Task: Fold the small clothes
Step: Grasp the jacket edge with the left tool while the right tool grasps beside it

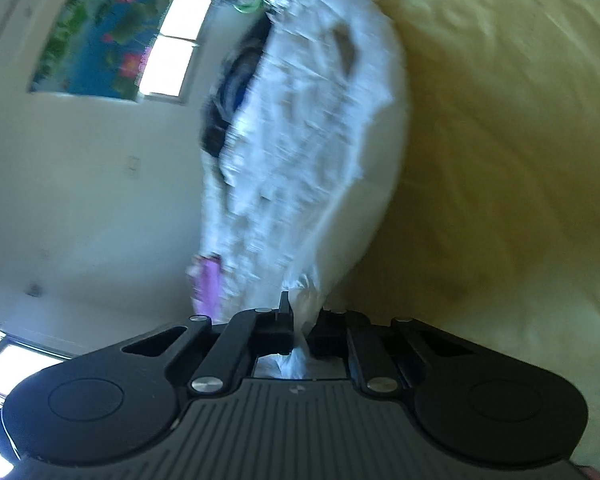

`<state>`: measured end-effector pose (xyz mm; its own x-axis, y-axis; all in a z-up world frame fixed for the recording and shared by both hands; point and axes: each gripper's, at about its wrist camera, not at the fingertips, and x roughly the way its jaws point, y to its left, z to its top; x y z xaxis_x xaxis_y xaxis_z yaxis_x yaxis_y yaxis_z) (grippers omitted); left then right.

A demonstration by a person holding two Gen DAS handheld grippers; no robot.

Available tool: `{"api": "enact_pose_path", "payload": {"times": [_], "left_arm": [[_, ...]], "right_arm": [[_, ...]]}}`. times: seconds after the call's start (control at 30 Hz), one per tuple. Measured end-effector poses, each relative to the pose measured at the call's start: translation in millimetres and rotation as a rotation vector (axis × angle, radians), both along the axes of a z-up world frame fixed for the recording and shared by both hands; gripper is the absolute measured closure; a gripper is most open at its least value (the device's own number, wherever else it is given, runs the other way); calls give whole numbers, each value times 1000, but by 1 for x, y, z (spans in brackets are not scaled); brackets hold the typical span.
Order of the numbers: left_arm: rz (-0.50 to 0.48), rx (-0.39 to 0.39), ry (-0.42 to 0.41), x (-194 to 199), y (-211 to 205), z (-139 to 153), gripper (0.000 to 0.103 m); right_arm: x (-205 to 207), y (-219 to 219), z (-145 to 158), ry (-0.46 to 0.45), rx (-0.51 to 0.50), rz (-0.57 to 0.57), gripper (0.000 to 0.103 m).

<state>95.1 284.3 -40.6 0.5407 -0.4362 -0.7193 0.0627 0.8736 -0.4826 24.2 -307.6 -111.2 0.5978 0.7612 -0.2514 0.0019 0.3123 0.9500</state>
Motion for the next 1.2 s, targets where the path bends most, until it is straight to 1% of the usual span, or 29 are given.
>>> {"api": "enact_pose_path", "payload": {"times": [0.13,0.17,0.2,0.23,0.27,0.3,0.33,0.47,0.53,0.6,0.67,0.73,0.8,0.87,0.93,0.97,1.0,1.03,1.1,1.13,1.2], "left_arm": [[13,-74,-92,24,7,41,98],[13,-80,-112,32,7,50,98],[14,-78,-128,40,6,57,98],[8,-60,-144,49,4,64,98],[0,-25,-163,56,-1,70,98],[-3,-10,-171,63,-4,73,98],[-3,-12,-168,69,-5,74,98],[-2,17,-171,81,-13,75,98],[-5,26,-176,94,-18,79,98],[-5,21,-175,112,-21,85,98],[-4,0,-175,135,-24,90,98],[11,-4,-171,166,-30,94,98],[37,-6,-155,198,-36,91,98],[62,0,-124,235,-45,82,98],[76,25,-94,267,-56,69,98],[83,50,-77,282,-63,61,98],[95,78,-45,298,-69,50,98],[100,92,3,313,-74,38,98],[91,107,63,331,-82,21,97],[95,106,77,337,-82,17,96],[97,77,79,342,-78,18,95]], "right_arm": [[21,-11,29,-90,52,-37,91],[31,-16,37,-114,58,-51,91],[39,-18,43,-130,66,-61,91],[49,-22,49,-151,62,-69,91],[57,-23,53,-159,47,-73,91],[66,-26,55,-157,54,-79,91],[72,-28,55,-156,64,-83,91],[93,-33,59,-163,43,-76,91],[104,-37,63,-175,46,-77,91],[122,-41,67,-184,68,-90,91],[145,-49,68,-183,94,-118,91],[173,-55,63,-170,114,-153,91],[204,-61,52,-137,131,-192,91],[229,-65,37,-96,130,-218,91],[258,-68,19,-50,123,-237,91],[270,-69,11,-24,123,-241,91],[281,-70,1,14,136,-242,90],[293,-71,-12,69,165,-245,86],[305,-74,-29,129,188,-250,83],[308,-75,-34,141,196,-245,74],[311,-78,-38,133,219,-238,68]]}}
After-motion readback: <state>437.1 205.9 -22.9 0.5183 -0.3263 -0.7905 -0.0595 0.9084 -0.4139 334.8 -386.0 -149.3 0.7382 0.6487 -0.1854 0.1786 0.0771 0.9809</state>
